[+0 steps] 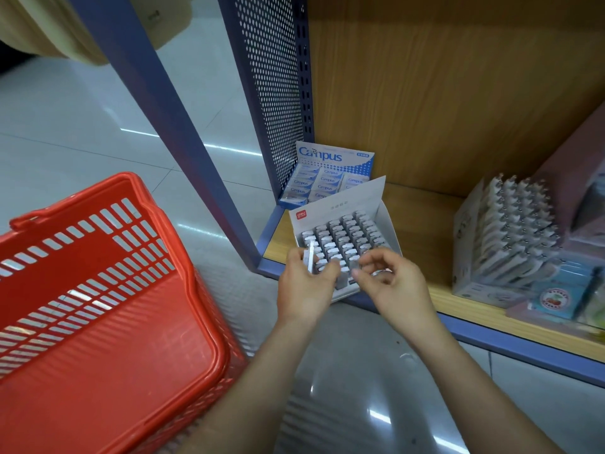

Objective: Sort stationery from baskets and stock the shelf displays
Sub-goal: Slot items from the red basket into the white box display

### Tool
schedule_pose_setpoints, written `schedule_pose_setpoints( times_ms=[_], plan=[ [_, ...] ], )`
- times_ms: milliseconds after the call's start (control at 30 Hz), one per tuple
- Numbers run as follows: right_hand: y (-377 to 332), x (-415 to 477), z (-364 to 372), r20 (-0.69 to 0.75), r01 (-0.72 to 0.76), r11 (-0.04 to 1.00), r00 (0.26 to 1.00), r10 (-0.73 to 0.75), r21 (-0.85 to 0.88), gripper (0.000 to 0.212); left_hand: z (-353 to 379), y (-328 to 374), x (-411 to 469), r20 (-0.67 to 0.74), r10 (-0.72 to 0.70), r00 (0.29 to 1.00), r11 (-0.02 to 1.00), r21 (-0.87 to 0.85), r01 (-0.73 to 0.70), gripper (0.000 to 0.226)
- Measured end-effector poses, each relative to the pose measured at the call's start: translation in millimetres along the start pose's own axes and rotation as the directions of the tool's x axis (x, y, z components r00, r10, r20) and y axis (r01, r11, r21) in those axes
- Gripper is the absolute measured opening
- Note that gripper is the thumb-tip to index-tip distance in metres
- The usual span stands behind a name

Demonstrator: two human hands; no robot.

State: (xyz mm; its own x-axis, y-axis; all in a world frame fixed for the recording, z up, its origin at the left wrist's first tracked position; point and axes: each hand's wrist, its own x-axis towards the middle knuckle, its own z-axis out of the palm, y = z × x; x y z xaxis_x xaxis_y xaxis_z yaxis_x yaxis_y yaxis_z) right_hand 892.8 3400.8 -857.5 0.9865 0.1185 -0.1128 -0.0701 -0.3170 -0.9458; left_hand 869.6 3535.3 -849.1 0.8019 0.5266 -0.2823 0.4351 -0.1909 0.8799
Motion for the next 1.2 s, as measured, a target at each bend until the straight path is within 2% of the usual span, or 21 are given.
schedule_pose_setpoints(
  times_ms=[67, 133, 200, 300, 400, 533, 633, 733, 833, 933, 1033, 1200],
  plan=[
    [-17, -5, -6, 0.155, -0.15, 0.95, 0.982, 0.11, 0.275, 0.002, -4, 5, -11, 0.084, 0.081, 0.993, 0.991, 0.104, -0.09, 0.019],
    [-30, -10, -6, 0.25, -0.16, 0.937, 0.965, 0.082, 0.31, 0.007, -6, 11, -22, 0.25, 0.207, 0.946, 0.944, 0.204, -0.26, 0.016],
    [-38, -12, -5, 0.218, -0.149, 0.93, 0.973, 0.077, 0.335, 0.012, -9, 16, -29, 0.364, 0.289, 0.885, 0.912, 0.178, -0.37, 0.021],
    [-36, -10, -12, 0.216, -0.232, 0.863, 0.965, 0.147, 0.449, 0.022, -14, 22, -29, 0.472, 0.345, 0.811, 0.89, 0.109, -0.442, 0.034],
    [-35, -13, -19, 0.298, -0.312, 0.774, 0.94, 0.166, 0.551, 0.027, -17, 23, -29, 0.524, 0.359, 0.772, 0.881, 0.083, -0.466, 0.033],
    [-29, -14, -29, 0.335, -0.349, 0.689, 0.928, 0.161, 0.635, 0.021, -21, 24, -32, 0.579, 0.293, 0.761, 0.947, -0.063, -0.316, 0.015],
    [-22, -10, -35, 0.289, -0.324, 0.692, 0.942, 0.171, 0.646, 0.016, -20, 19, -30, 0.493, 0.299, 0.817, 0.951, -0.084, -0.297, 0.012],
    [-12, -2, -37, 0.102, -0.191, 0.786, 0.982, 0.162, 0.589, 0.009, -18, 9, -23, 0.344, 0.274, 0.898, 0.955, 0.016, -0.297, 0.007],
    [2, 13, -42, -0.069, -0.066, 0.938, 0.993, 0.095, 0.34, 0.013, -20, -1, -15, 0.137, 0.254, 0.957, 0.948, 0.159, -0.274, 0.007],
    [15, 22, -38, -0.041, -0.02, 0.997, 0.999, 0.023, 0.079, 0.02, -20, -4, -12, 0.068, 0.238, 0.969, 0.936, 0.25, -0.247, 0.013],
    [22, 23, -29, 0.032, 0.11, 0.981, 0.994, -0.106, -0.161, 0.02, -16, -8, -7, 0.086, 0.201, 0.976, 0.936, 0.276, -0.217, 0.021],
    [25, 24, -24, 0.12, 0.319, 0.888, 0.948, -0.295, -0.332, 0.02, -14, -11, -2, 0.086, 0.218, 0.972, 0.933, 0.273, -0.233, 0.015]
  ],
)
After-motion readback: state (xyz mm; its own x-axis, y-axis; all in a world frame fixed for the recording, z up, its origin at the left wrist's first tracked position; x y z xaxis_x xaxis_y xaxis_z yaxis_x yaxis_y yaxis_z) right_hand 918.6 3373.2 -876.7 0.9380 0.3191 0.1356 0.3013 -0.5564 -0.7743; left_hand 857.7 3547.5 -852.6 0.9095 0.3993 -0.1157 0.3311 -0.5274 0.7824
